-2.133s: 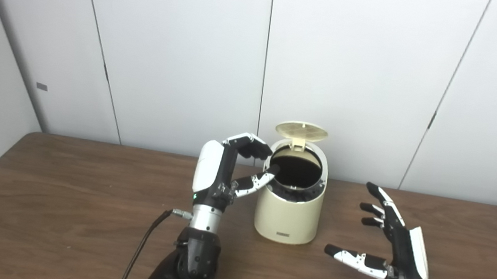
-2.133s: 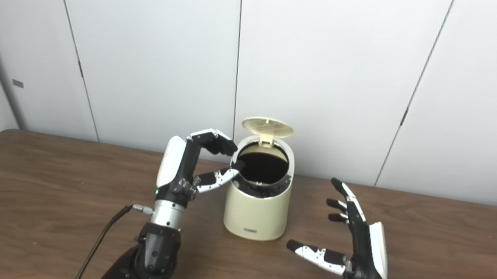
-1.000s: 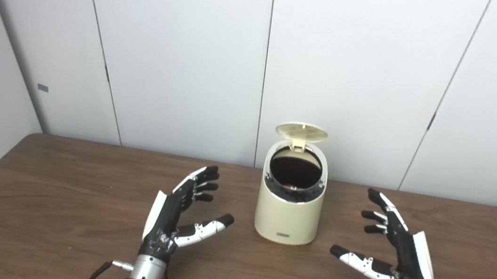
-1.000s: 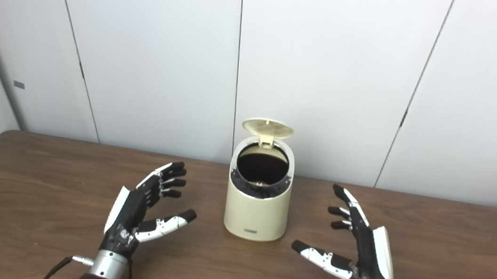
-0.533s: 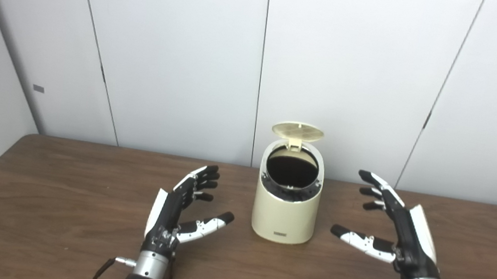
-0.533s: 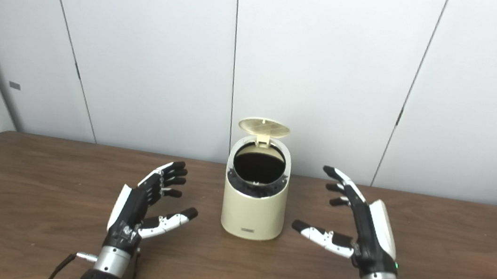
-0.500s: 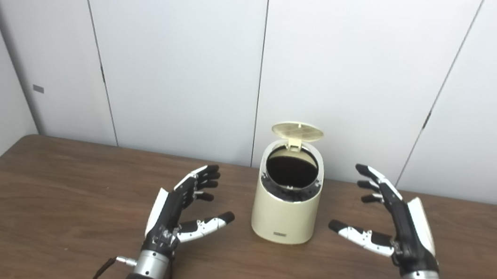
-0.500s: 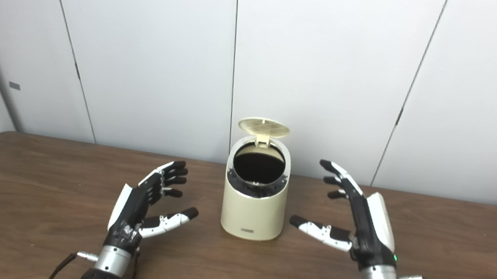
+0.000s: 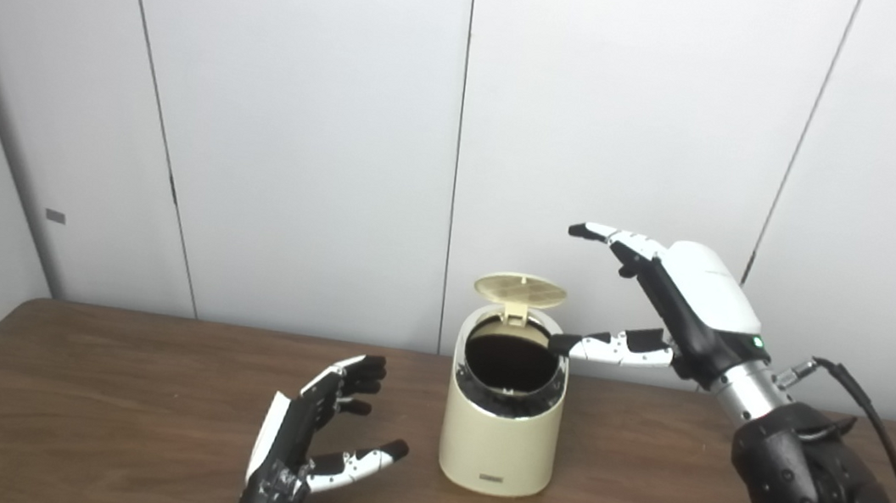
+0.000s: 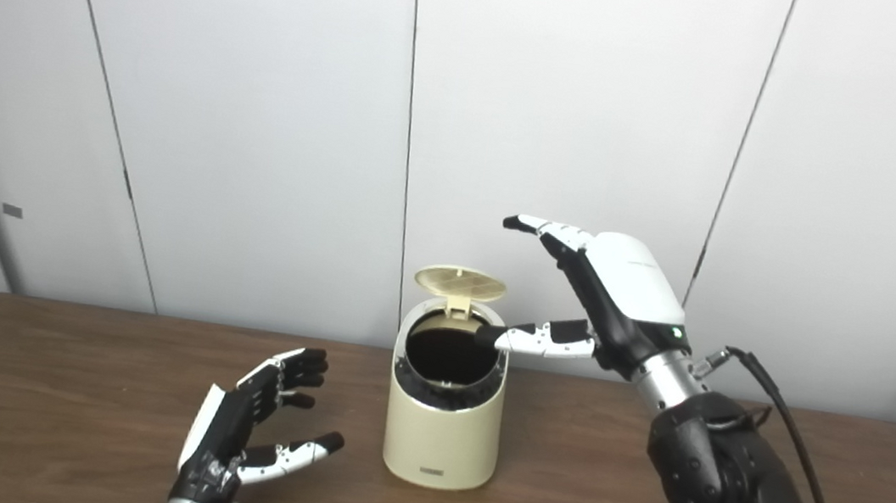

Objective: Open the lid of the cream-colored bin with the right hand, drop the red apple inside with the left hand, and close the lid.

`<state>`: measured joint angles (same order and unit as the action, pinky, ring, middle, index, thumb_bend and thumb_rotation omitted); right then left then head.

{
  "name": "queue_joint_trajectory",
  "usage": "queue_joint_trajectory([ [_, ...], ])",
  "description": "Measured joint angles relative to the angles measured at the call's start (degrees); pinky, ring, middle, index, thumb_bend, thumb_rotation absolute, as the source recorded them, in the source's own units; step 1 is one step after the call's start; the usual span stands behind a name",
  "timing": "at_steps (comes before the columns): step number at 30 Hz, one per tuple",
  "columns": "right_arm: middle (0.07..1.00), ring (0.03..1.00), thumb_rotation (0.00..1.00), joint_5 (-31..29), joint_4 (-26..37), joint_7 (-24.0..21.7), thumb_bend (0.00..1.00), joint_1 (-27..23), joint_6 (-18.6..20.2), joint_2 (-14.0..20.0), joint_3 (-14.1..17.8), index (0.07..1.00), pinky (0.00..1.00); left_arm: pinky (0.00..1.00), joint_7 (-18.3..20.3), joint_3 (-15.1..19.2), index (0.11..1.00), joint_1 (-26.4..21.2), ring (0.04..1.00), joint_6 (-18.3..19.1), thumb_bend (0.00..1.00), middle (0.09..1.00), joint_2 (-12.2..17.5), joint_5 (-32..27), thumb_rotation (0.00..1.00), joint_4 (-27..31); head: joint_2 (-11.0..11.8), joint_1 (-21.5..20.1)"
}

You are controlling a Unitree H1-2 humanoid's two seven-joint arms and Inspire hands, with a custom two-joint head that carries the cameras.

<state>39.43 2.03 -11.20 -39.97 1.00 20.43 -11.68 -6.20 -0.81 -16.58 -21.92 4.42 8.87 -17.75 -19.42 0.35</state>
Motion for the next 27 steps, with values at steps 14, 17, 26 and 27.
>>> queue_joint_trajectory([
  [14, 0.804, 0.886, 0.56, 4.1, -0.2, -3.6, 0.7, -2.4, 0.9, 0.6, -2.0, 0.824, 0.82, 0.68, 0.0, -0.2, 0.775, 0.0, 0.762, 0.3, 0.71, 0.775, 0.0, 0.6, 0.03, 0.1, -0.9, 1.3],
  [17, 0.787, 0.864, 0.56, 7.9, -0.2, -3.5, 0.7, -2.6, 1.4, 0.6, -2.7, 0.81, 0.79, 0.68, 0.0, -0.3, 0.773, 0.0, 0.756, 0.4, 0.71, 0.771, 0.0, 0.9, 0.03, 0.2, -1.0, 1.4],
  [26, 0.796, 0.888, 0.56, 9.9, -0.6, -3.5, 0.68, -2.9, 0.5, 0.7, -2.9, 0.81, 0.86, 0.67, -0.2, -0.2, 0.776, 0.0, 0.753, 1.0, 0.71, 0.772, -0.2, 2.3, 0.03, 0.4, -0.8, 2.7],
  [27, 0.801, 0.889, 0.56, 9.6, -0.8, -3.6, 0.67, -2.9, 0.2, 0.8, -3.0, 0.808, 0.85, 0.67, -0.1, -0.2, 0.774, 0.0, 0.749, 1.0, 0.71, 0.768, -0.2, 2.4, 0.03, 0.4, -0.8, 2.8],
])
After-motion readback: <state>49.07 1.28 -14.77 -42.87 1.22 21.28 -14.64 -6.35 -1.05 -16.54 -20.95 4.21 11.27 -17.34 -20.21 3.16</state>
